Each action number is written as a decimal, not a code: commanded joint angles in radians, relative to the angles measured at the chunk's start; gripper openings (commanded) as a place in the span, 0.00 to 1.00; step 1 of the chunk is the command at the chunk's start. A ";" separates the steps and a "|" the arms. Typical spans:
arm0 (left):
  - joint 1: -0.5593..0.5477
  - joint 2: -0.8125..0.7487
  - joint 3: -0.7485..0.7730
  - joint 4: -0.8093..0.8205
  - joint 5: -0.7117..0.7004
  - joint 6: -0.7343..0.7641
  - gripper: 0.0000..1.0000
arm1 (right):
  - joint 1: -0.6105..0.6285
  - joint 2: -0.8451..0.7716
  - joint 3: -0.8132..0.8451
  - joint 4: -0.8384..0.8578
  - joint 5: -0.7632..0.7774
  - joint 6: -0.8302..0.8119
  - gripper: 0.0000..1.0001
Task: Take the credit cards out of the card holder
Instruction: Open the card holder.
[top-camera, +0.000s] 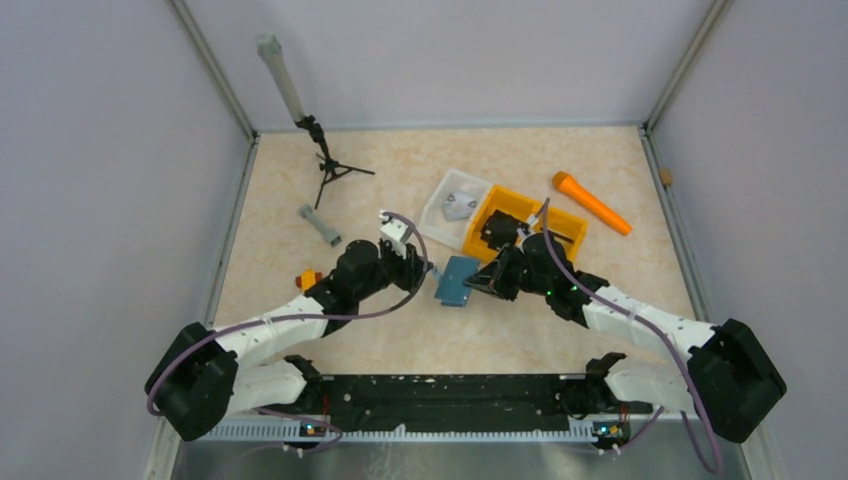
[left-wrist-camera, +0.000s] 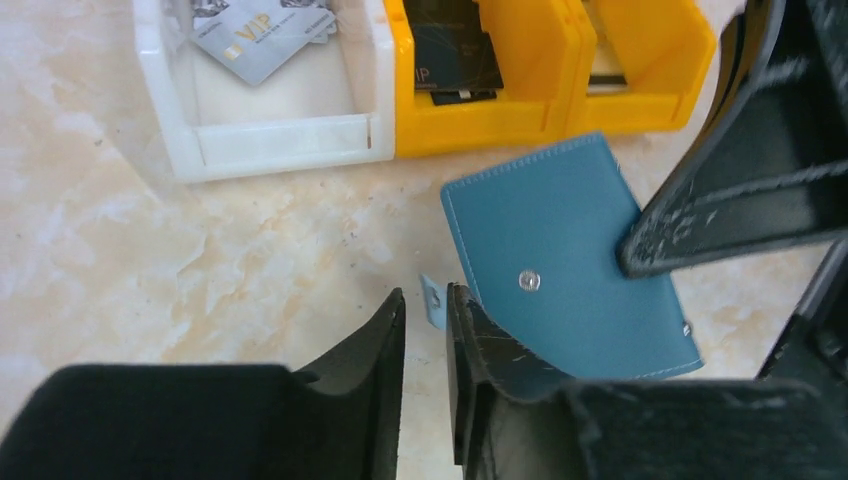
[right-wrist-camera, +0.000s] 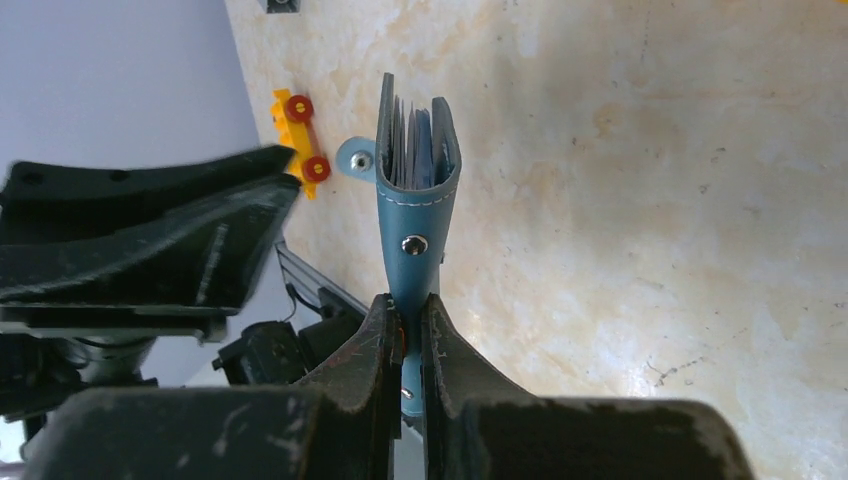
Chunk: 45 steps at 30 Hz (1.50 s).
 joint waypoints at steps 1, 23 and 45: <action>0.049 -0.076 -0.015 0.093 -0.009 -0.154 0.44 | 0.008 -0.044 -0.081 0.209 -0.025 0.001 0.00; 0.175 -0.056 -0.048 0.259 0.328 -0.660 0.99 | 0.008 -0.179 -0.138 0.384 0.027 0.014 0.00; 0.188 -0.038 -0.016 0.226 0.325 -0.653 0.68 | 0.008 -0.163 -0.148 0.464 -0.051 0.032 0.00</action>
